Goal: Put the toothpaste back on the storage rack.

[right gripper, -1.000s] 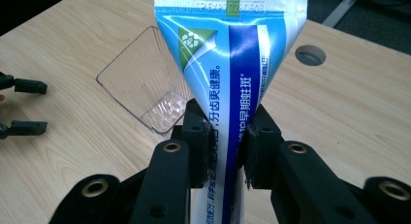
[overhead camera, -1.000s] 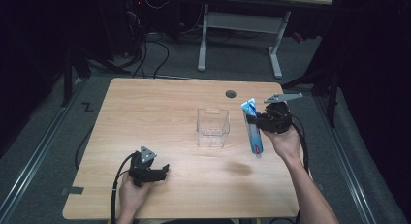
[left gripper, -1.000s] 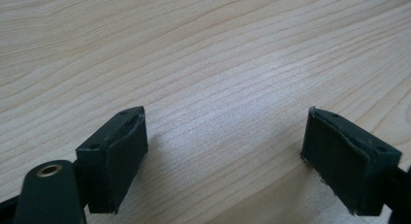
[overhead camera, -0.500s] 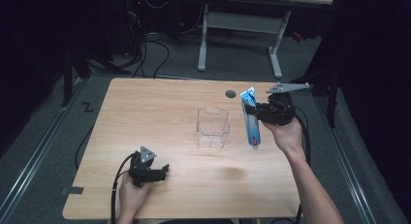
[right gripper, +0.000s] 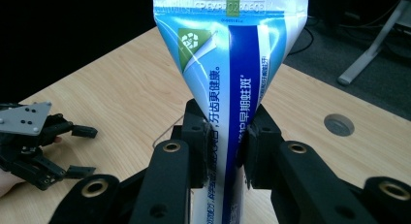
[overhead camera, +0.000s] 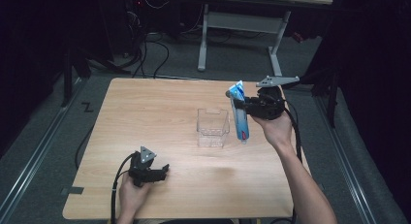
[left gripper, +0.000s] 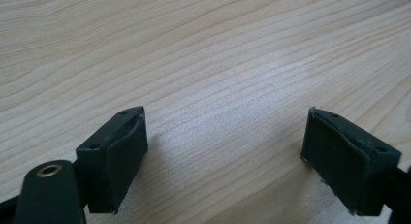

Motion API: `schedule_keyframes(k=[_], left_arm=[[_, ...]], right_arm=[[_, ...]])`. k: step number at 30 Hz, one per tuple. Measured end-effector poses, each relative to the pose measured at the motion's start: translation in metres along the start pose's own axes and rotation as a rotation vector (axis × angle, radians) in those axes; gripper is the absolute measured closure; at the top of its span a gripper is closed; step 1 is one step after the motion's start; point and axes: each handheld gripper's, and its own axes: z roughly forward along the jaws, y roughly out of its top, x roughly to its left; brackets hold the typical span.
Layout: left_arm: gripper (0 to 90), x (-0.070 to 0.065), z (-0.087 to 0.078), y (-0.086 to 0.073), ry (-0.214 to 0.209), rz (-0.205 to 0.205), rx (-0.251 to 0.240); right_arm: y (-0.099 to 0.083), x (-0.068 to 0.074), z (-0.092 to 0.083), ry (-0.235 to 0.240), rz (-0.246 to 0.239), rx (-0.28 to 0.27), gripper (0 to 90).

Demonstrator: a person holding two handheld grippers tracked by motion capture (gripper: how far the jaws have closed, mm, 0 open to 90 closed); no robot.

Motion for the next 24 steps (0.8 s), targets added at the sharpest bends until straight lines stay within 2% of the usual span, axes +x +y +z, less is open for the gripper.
schedule_keyframes(k=[8,14,24], left_arm=[[16.6,0.000,0.000,0.000,0.000,0.000,0.000],[16.7,0.000,0.000,0.000,0.000,0.000,0.000],[17.0,0.001,0.001,0.001,0.002,-0.002,0.002]], right_arm=[[0.009,0.006,0.006,0.016,-0.007,-0.017,74.4],[0.012,0.012,0.016,0.018,-0.022,0.006,74.3],[0.025,0.024,0.024,0.040,-0.053,-0.025,74.4]])
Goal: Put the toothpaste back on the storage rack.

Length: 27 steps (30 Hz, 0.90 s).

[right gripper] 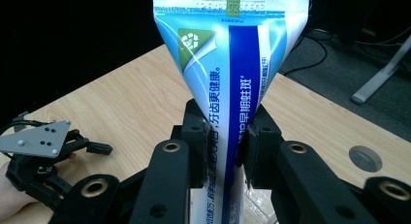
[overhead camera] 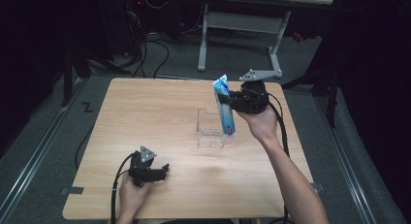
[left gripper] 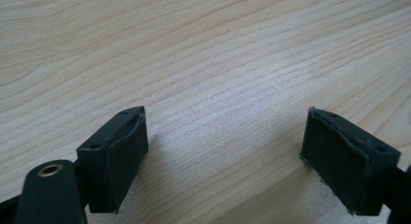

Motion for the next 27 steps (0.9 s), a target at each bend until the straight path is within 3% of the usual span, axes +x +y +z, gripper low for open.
schedule_keyframes(k=[20,27], left_arm=[[17.0,0.000,0.000,0.000,0.000,0.005,0.001],[17.0,0.000,0.000,0.000,0.002,0.005,0.000]], right_arm=[[0.012,0.012,0.032,0.028,-0.023,-0.015,74.2],[0.013,0.013,0.049,0.003,-0.034,-0.007,74.0]])
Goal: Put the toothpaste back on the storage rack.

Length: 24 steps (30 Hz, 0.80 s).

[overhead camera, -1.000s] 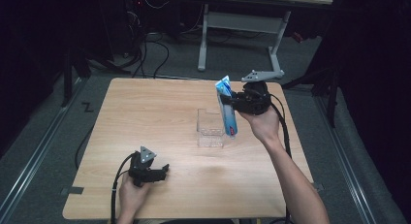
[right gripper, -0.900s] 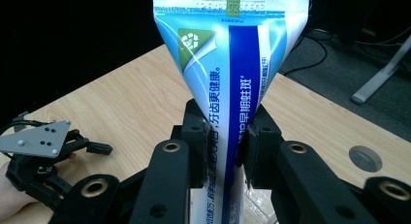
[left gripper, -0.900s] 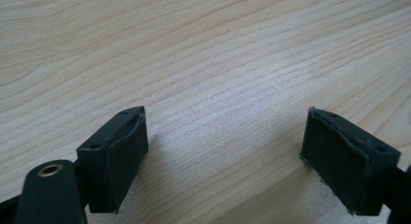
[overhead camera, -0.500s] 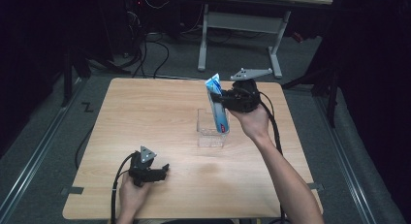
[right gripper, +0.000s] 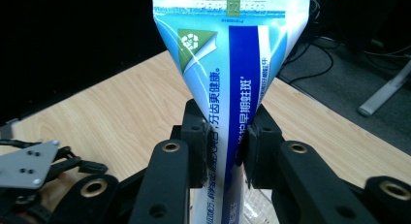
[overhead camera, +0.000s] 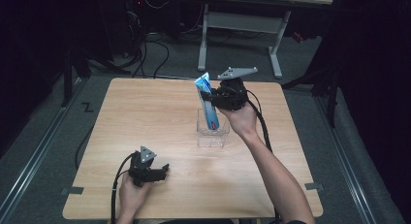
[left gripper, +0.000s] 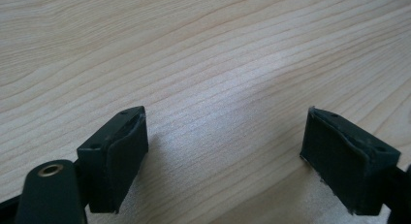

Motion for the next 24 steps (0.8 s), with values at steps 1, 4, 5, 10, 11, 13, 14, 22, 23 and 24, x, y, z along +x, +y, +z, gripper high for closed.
schedule_keyframes(k=[1,4,5,10,11,13,14,22,23,24], left_arm=[[17.0,0.000,0.000,0.000,0.000,-0.001,-0.001],[17.0,0.000,0.000,0.000,-0.001,0.000,0.000],[17.0,0.000,0.000,0.000,-0.002,0.002,0.002],[17.1,0.000,0.000,0.000,-0.003,0.004,0.000],[17.1,0.000,0.000,0.000,-0.003,0.004,0.000],[17.0,0.000,0.000,0.000,-0.004,0.004,0.000],[17.0,-0.001,0.000,0.000,-0.004,0.002,-0.001],[17.0,-0.001,0.000,0.000,-0.004,0.003,-0.002],[17.0,-0.001,0.000,0.000,-0.004,0.003,-0.002],[17.0,-0.001,0.000,0.000,-0.004,0.003,-0.002]], right_arm=[[-0.001,0.000,0.002,-0.009,-0.003,0.005,74.0],[-0.003,-0.003,0.006,-0.035,-0.008,0.014,73.9],[-0.004,-0.005,0.008,-0.038,-0.006,0.020,73.9],[-0.008,-0.012,0.017,-0.058,0.010,0.052,73.9],[-0.009,-0.013,0.019,-0.062,0.003,0.052,73.8],[-0.011,-0.013,0.022,-0.069,0.001,0.057,73.8],[-0.012,-0.014,0.022,-0.074,-0.002,0.063,73.7],[-0.025,-0.023,0.030,-0.091,0.021,0.088,73.7],[-0.027,-0.023,0.031,-0.093,0.028,0.094,73.7],[-0.029,-0.024,0.032,-0.093,0.032,0.100,73.7]])
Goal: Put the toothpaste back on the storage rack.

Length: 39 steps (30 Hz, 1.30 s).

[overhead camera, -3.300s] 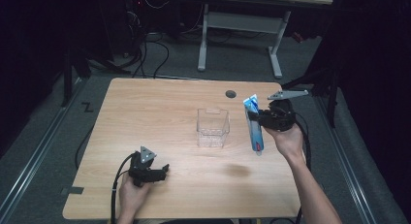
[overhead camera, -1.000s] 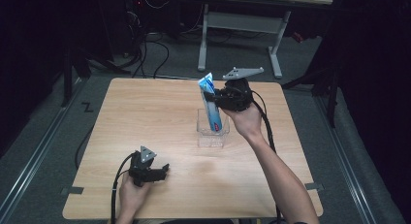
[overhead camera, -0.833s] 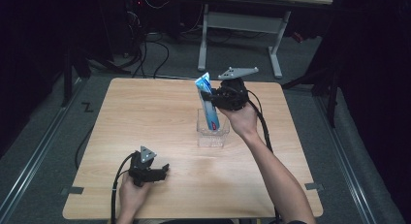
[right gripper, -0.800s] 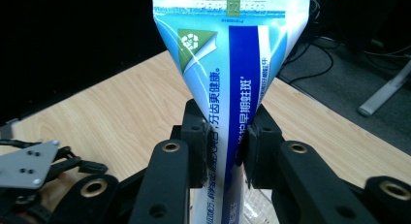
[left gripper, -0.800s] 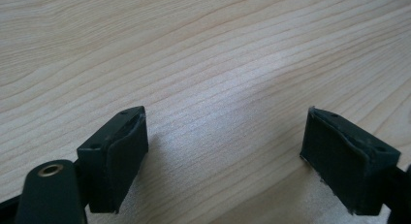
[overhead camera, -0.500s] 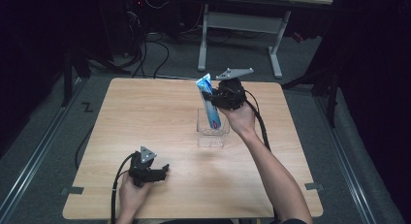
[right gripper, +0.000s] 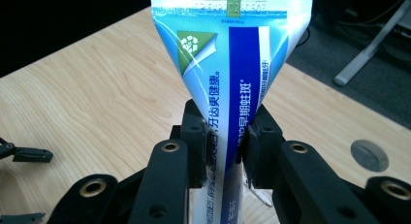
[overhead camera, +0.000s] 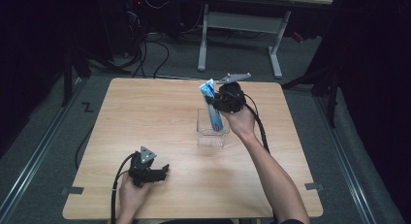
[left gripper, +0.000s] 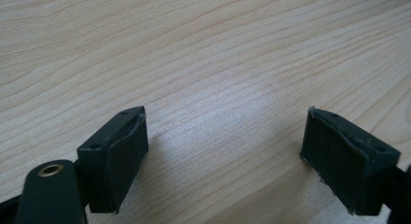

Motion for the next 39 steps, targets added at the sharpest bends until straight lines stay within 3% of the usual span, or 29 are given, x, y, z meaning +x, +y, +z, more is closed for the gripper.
schedule_keyframes(k=[12,16,24,32,39], left_arm=[[17.0,0.000,0.000,0.000,-0.001,0.000,0.002],[17.1,0.000,0.000,0.000,-0.002,-0.002,0.001],[17.1,0.000,0.000,0.000,-0.001,-0.002,0.001],[17.1,0.000,0.000,0.000,-0.002,-0.003,-0.001],[17.1,0.000,0.000,0.000,-0.001,-0.004,-0.001]], right_arm=[[-0.013,-0.007,0.008,-0.001,0.025,0.032,73.7],[-0.017,-0.007,0.010,-0.018,0.009,0.050,73.7],[-0.025,-0.010,0.010,-0.005,0.025,0.063,73.6],[-0.034,-0.003,0.019,0.003,-0.003,0.096,73.7],[-0.037,-0.004,0.025,0.010,0.009,0.119,73.6]])
